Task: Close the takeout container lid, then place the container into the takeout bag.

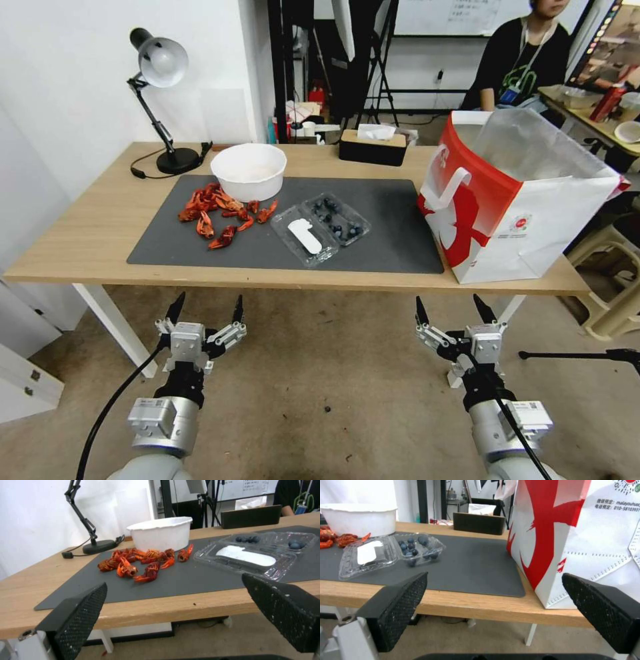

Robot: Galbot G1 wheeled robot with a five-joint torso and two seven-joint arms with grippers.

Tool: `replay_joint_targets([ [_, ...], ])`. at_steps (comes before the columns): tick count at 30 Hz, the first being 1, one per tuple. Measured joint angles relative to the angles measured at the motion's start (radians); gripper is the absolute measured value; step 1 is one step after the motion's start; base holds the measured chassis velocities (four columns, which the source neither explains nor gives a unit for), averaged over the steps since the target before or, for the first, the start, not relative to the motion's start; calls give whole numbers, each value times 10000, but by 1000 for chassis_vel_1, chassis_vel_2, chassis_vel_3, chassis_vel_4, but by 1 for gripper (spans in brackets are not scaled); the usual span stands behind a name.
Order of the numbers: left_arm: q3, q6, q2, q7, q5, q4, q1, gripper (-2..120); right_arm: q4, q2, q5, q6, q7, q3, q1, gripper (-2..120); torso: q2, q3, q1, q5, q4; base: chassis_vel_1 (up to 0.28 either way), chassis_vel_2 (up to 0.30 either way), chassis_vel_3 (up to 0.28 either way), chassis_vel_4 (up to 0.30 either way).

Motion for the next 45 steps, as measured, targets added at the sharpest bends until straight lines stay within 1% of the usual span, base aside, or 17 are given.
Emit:
replay_joint_targets([
  [26, 0, 0, 0, 0, 0, 0, 0, 100, 0, 0, 0, 0, 0, 0, 1, 100, 0, 0, 0, 0, 0, 0, 0, 0, 0],
  [30, 1, 0, 0, 0, 0, 0, 0, 100, 18, 5, 43, -133, 0, 17, 56, 100, 0, 0, 0, 0, 0, 0, 0, 0, 0],
  [31, 1, 0, 0, 0, 0, 0, 0, 100, 120, 28, 157, -470, 16, 98, 201, 100, 0, 0, 0, 1, -1, 0, 0, 0, 0],
  [32, 1, 0, 0, 0, 0, 0, 0, 100, 120, 28, 157, -470, 16, 98, 201, 100, 0, 0, 0, 1, -1, 0, 0, 0, 0],
  [36, 14, 68, -12, -10, -79, -13, -32, 100, 613, 147, 666, -1993, 111, 442, 854, 100, 0, 0, 0, 0, 1, 0, 0, 0, 0],
  [37, 14, 68, -12, -10, -79, -13, -32, 100, 613, 147, 666, -1993, 111, 442, 854, 100, 0, 0, 0, 0, 1, 0, 0, 0, 0],
  [38, 39, 188, -40, -28, -191, -44, -84, 100, 691, 168, 746, -2229, 128, 500, 956, 100, 0, 0, 0, 2, 1, 0, 0, 0, 0],
  [40, 283, 1015, -279, -169, -970, -311, -511, 100, 960, 235, 1029, -3061, 180, 682, 1315, 100, 0, 0, 0, -1, 0, 0, 0, 0, 0],
  [41, 283, 1015, -279, -169, -970, -311, -511, 100, 960, 235, 1029, -3061, 180, 682, 1315, 100, 0, 0, 0, -1, 0, 0, 0, 0, 0],
  [42, 358, 1277, -352, -215, -1214, -392, -634, 100, 1034, 253, 1109, -3303, 197, 735, 1415, 100, 0, 0, 0, 0, 0, 0, 0, 0, 0],
  [43, 519, 1746, -499, -294, -1694, -542, -880, 100, 1137, 290, 1357, -3623, 243, 759, 1577, 100, 0, 0, 0, -1, -2, 0, 0, 0, 0],
  [44, 605, 1652, -578, -308, -1946, -546, -974, 100, 1174, 322, 1518, -3766, 267, 712, 1652, 100, 0, 0, 3, 2, -1, 0, 0, 0, 0],
  [45, 605, 1652, -578, -308, -1946, -546, -974, 100, 1174, 322, 1518, -3766, 267, 712, 1652, 100, 0, 0, 3, 2, -1, 0, 0, 0, 0],
])
